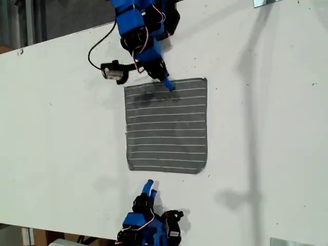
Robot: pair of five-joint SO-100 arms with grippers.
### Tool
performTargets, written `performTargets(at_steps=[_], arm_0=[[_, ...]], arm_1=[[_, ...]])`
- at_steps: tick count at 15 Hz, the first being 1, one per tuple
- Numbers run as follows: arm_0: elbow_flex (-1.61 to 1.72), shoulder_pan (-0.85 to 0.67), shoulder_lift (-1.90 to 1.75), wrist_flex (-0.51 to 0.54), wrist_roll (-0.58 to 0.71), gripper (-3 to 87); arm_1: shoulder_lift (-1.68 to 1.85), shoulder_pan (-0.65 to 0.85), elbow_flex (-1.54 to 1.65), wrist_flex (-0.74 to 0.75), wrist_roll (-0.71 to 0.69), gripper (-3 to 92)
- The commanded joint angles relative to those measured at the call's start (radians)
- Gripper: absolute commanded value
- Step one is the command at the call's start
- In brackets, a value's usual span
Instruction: Grasp corners of a square towel and fold twice.
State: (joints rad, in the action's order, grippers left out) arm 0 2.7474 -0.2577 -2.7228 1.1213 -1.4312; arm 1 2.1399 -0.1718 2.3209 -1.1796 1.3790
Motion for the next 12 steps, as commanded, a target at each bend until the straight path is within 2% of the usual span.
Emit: performTargets(at_steps=[1,3,5,8,11,12], arm_0=[[-0.261,0.020,0.649,-0.103,0.032,21.1],[-0.278,0.037,0.687,-0.147,0.017,20.9],[-0.235,0.031,0.646,-0.176,0.002,21.4],[-0.230,0.029,0.650,-0.187,0.003,21.8],[-0.225,0.029,0.653,-0.192,0.008,21.9],[-0.225,0.028,0.655,-0.192,0.009,21.9]], arm_1=[[-0.411,-0.184,-0.233,0.003,0.031,30.6],[-0.568,-0.319,-0.382,-0.023,0.100,31.5],[-0.614,-0.377,-0.408,0.015,0.143,31.4],[-0.747,-0.399,-0.486,0.081,0.164,30.4],[-0.884,-0.362,-0.597,0.071,0.126,28.2],[-0.902,-0.347,-0.626,0.052,0.106,24.0]])
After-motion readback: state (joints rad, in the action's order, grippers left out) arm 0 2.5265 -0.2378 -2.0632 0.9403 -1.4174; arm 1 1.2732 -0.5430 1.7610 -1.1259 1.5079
